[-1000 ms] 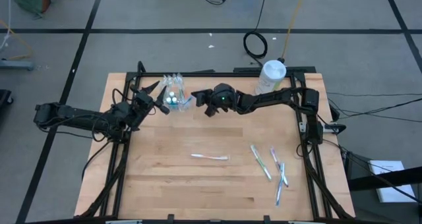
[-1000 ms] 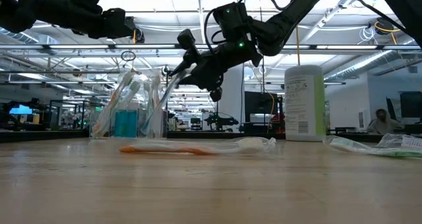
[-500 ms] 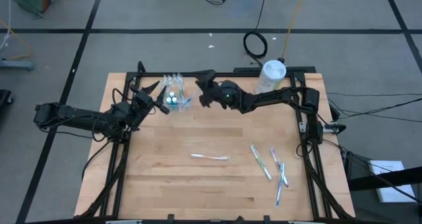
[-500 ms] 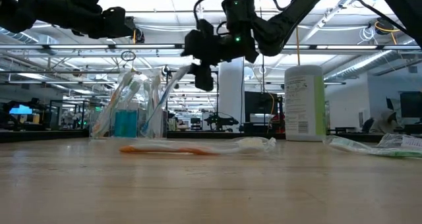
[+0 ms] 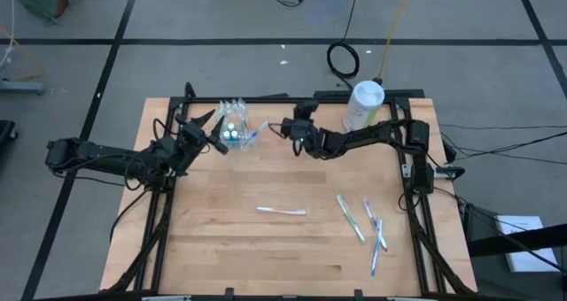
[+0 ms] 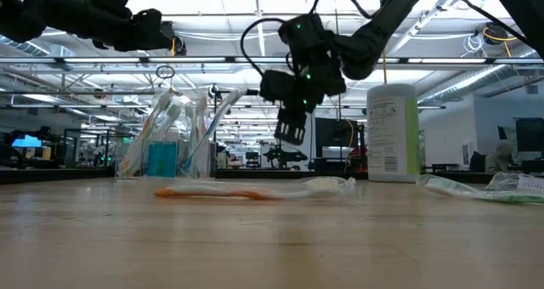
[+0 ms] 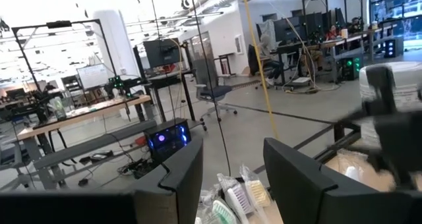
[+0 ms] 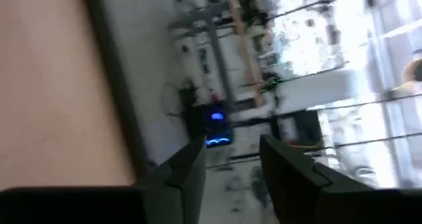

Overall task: Pick & Place toothbrushing station
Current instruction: Put the orange toothbrush into the transparent organizer

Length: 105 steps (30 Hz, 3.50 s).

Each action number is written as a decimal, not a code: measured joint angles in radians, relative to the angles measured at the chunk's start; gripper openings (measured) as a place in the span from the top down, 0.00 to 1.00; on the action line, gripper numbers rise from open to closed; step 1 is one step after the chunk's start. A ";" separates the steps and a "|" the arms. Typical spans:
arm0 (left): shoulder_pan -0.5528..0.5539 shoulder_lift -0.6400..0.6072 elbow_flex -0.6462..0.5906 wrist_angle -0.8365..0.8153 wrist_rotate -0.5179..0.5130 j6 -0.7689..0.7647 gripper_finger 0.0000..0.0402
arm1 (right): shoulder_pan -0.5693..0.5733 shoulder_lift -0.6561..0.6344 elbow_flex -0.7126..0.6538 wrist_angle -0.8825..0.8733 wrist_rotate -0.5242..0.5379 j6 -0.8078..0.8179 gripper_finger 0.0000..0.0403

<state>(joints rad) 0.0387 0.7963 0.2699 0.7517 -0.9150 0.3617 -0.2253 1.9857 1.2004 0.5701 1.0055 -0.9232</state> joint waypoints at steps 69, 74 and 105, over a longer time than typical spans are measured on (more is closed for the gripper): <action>0.118 0.517 0.596 -0.869 0.795 -0.236 0.92 | 0.025 -0.987 -0.633 -0.092 -0.491 0.867 1.00; 0.109 0.581 0.595 -0.787 1.026 -0.265 0.92 | 0.024 -0.986 -0.633 -0.083 -0.566 0.886 1.00; -0.169 1.081 0.949 -0.981 0.942 -0.399 0.62 | 0.169 -0.986 -0.631 -0.165 -0.594 1.045 1.00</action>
<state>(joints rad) -0.1302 1.8769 1.2190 -0.2293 0.0269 -0.0370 -0.0563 0.9993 0.5690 0.4053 0.4118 0.1214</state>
